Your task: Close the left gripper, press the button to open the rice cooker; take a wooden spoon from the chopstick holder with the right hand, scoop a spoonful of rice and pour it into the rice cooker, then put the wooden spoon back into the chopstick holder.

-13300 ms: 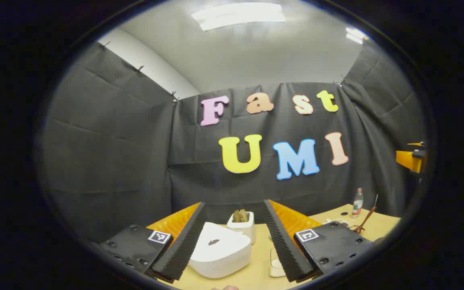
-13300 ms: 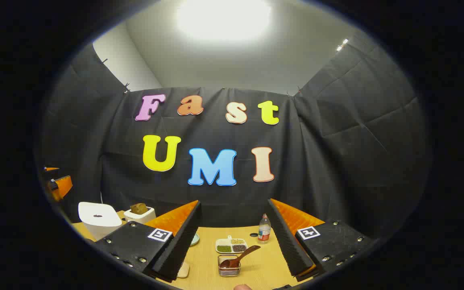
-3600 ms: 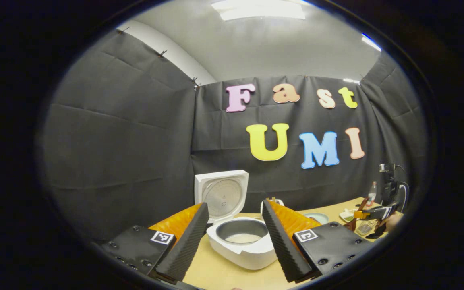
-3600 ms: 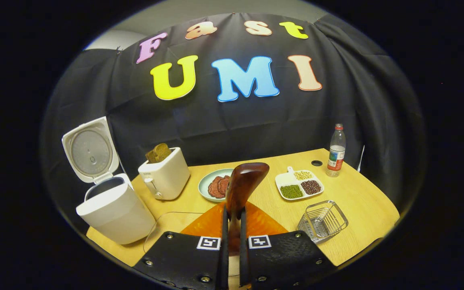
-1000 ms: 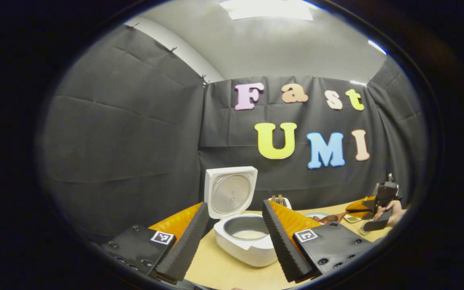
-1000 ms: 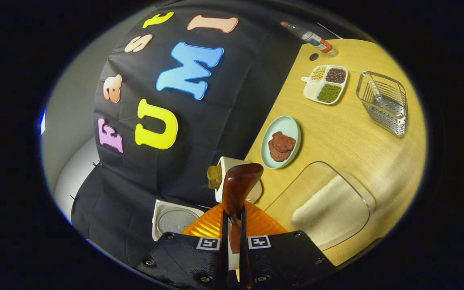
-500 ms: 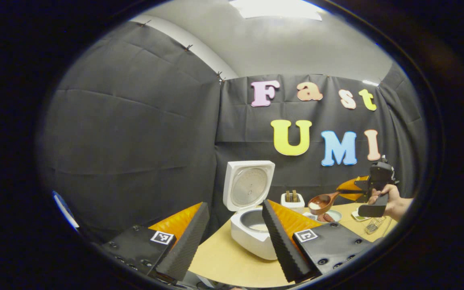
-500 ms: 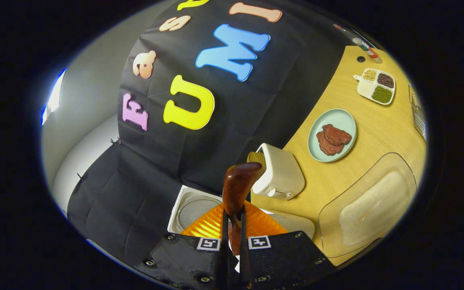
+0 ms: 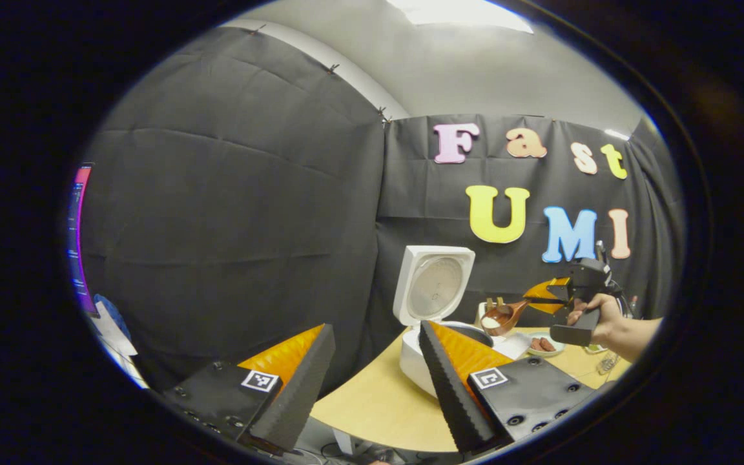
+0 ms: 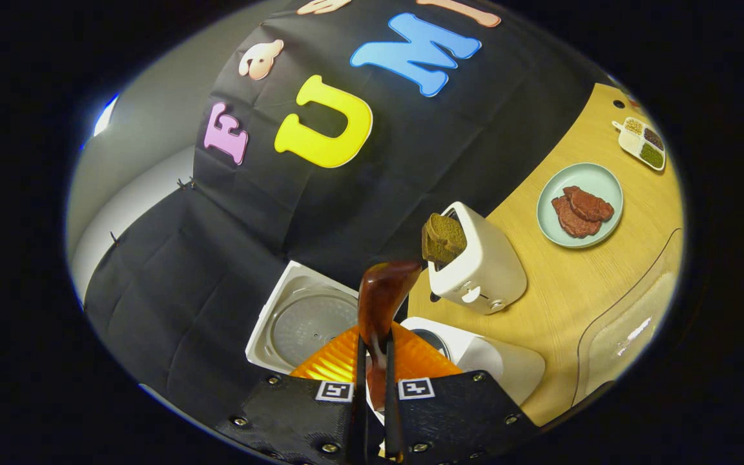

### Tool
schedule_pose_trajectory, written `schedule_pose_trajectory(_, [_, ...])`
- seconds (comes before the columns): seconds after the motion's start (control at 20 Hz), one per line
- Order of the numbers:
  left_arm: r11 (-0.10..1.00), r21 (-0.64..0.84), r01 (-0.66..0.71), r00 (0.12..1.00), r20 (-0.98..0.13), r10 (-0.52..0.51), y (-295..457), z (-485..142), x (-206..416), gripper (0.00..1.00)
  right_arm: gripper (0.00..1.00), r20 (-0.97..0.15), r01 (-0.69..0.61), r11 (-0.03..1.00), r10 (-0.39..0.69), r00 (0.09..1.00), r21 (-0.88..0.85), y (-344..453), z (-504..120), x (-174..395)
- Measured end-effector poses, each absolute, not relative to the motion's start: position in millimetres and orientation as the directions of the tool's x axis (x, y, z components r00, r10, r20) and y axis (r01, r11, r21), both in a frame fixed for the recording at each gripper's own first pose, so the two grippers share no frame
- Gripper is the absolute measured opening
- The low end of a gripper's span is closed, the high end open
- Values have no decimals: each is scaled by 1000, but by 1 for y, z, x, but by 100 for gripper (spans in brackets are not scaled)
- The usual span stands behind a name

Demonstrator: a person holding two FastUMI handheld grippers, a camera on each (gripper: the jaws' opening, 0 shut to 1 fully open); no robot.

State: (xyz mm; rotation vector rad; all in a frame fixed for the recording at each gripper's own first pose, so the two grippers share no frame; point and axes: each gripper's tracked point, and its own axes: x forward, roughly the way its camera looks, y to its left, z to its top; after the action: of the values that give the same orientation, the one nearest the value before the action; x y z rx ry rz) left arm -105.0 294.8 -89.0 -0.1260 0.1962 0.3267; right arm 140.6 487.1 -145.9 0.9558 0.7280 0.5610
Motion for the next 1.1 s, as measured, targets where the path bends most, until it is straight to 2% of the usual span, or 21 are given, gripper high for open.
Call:
schedule_pose_trajectory(0.1, [933, -89, -349, 921, -217, 323, 302, -92, -107, 92, 11, -319, -133, 496, 718, 619, 858, 506, -151, 138])
schedule_pose_trajectory(0.15, [929, -92, -358, 917, -220, 331, 306, -92, -110, 94, 11, -330, -147, 513, 719, 611, 846, 515, -156, 137])
schedule_pose_trajectory(0.2, [926, -93, -366, 914, -223, 339, 310, -93, -113, 90, 11, -342, -164, 535, 717, 608, 829, 523, -160, 138])
schedule_pose_trajectory(0.25, [923, -92, -375, 910, -226, 347, 314, -95, -116, 94, 11, -355, -186, 559, 714, 604, 808, 532, -165, 138])
schedule_pose_trajectory(0.3, [919, -90, -385, 906, -230, 357, 318, -98, -118, 90, 11, -368, -210, 584, 710, 601, 784, 539, -170, 138])
schedule_pose_trajectory(0.35, [915, -86, -395, 901, -234, 367, 322, -99, -120, 90, 11, -382, -235, 609, 705, 597, 757, 547, -175, 138])
schedule_pose_trajectory(0.65, [891, -83, -446, 874, -253, 414, 339, -106, -137, 92, 11, -427, -447, 737, 665, 613, 507, 574, -190, 133])
schedule_pose_trajectory(0.75, [889, -85, -451, 871, -258, 417, 340, -108, -139, 90, 11, -420, -519, 751, 659, 624, 408, 580, -187, 129])
schedule_pose_trajectory(0.8, [889, -86, -450, 871, -260, 416, 339, -109, -138, 92, 11, -417, -551, 750, 661, 623, 366, 582, -184, 126])
schedule_pose_trajectory(1.1, [896, -89, -435, 879, -255, 402, 330, -108, -131, 90, 11, -350, -705, 708, 670, 654, 36, 587, -161, 113])
